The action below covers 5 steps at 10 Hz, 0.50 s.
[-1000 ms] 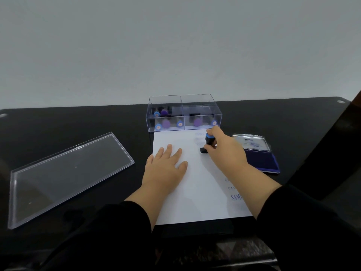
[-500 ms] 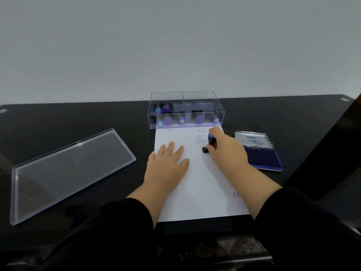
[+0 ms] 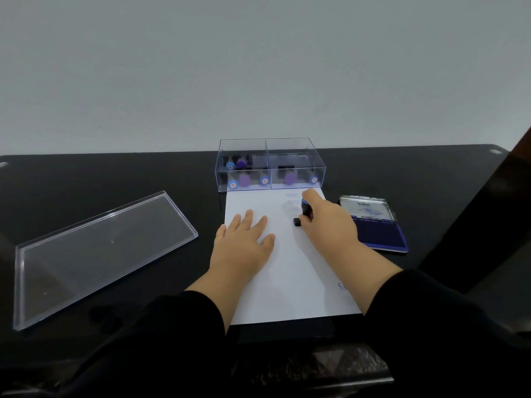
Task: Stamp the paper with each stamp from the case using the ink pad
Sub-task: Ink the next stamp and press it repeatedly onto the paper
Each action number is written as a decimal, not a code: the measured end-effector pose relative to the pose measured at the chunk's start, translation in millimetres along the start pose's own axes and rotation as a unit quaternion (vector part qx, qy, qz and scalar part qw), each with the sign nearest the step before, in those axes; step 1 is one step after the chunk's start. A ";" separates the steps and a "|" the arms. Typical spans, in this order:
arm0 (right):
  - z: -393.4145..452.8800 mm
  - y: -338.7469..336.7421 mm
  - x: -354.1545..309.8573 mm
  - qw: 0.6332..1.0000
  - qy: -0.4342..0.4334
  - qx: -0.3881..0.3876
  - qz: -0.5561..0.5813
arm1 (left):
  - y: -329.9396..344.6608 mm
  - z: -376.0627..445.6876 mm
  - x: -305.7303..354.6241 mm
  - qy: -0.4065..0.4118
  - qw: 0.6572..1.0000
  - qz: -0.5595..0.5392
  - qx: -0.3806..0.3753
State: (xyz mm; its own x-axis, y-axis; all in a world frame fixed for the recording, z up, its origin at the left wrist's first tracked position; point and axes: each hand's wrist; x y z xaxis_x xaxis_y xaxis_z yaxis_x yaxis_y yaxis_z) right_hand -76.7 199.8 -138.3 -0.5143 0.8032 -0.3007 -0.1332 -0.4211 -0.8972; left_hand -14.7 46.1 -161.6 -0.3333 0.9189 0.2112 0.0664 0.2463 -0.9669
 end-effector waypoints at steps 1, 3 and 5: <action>-2.1 1.6 2.1 1.000 -0.005 0.012 0.011 | -0.6 0.2 0.2 0.000 1.000 0.002 -0.002; -2.5 -1.2 4.6 0.999 -0.004 0.018 0.045 | -1.4 -0.3 0.4 0.000 1.000 0.005 -0.004; 2.7 -1.8 3.4 1.000 0.001 0.001 0.023 | -1.9 -0.6 0.9 0.001 1.000 0.004 -0.002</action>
State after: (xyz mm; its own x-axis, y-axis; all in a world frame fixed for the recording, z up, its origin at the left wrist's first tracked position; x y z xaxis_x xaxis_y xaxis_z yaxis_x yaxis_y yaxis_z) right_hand -80.5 202.1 -136.8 -0.5188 0.7838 -0.3413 -0.1123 -0.4583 -0.8817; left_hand -14.6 46.6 -159.5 -0.3304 0.9217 0.2033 0.0739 0.2400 -0.9680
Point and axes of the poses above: each hand's wrist, its own z-axis towards the middle knuckle, its own y-axis out of the palm, x = y × z, and after that the axes turned 9 degrees about -y, right-handed
